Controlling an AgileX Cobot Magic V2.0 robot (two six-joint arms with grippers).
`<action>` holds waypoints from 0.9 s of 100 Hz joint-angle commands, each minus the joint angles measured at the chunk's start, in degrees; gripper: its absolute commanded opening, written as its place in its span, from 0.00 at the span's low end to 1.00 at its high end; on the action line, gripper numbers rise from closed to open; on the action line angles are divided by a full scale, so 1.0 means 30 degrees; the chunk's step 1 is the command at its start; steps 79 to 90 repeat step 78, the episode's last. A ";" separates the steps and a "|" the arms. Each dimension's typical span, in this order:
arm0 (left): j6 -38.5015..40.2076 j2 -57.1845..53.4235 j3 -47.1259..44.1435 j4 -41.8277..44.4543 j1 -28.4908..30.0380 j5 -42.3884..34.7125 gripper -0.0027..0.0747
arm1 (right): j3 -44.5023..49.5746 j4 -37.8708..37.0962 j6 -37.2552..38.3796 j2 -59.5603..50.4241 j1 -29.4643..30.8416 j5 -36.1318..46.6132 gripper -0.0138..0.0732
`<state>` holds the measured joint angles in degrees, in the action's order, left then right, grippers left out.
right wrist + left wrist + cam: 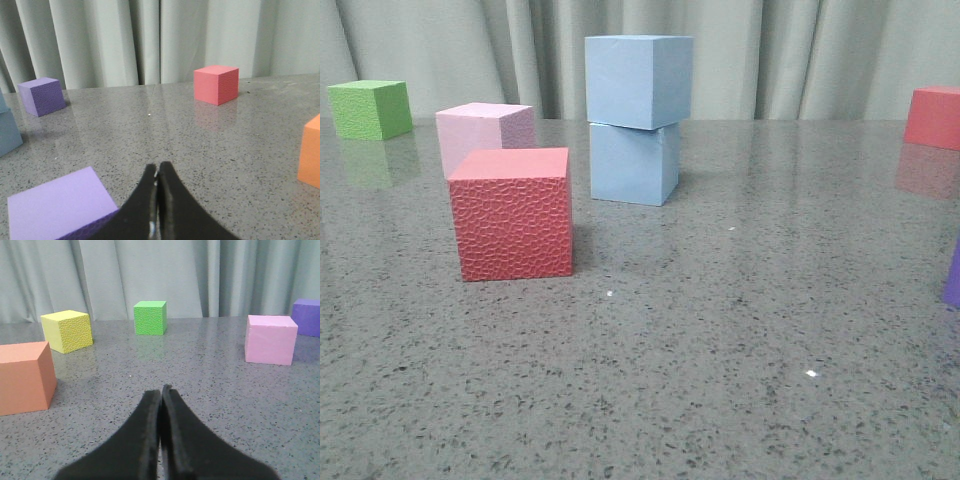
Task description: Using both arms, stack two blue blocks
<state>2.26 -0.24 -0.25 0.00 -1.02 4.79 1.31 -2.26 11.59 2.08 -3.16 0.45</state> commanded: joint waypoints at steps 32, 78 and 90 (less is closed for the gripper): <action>0.0047 -0.0653 -0.0469 -0.0239 0.0051 -0.1595 0.01 | 0.0097 0.0006 -0.0205 -0.1243 0.0191 0.0550 0.08; 0.0047 -0.0653 -0.0469 -0.0239 0.0051 -0.1595 0.01 | 0.0097 0.0006 -0.0205 -0.1243 0.0191 0.0550 0.08; 0.0047 -0.0653 -0.0469 -0.0239 0.0051 -0.1595 0.01 | 0.0097 0.0006 -0.0205 -0.1243 0.0191 0.0550 0.08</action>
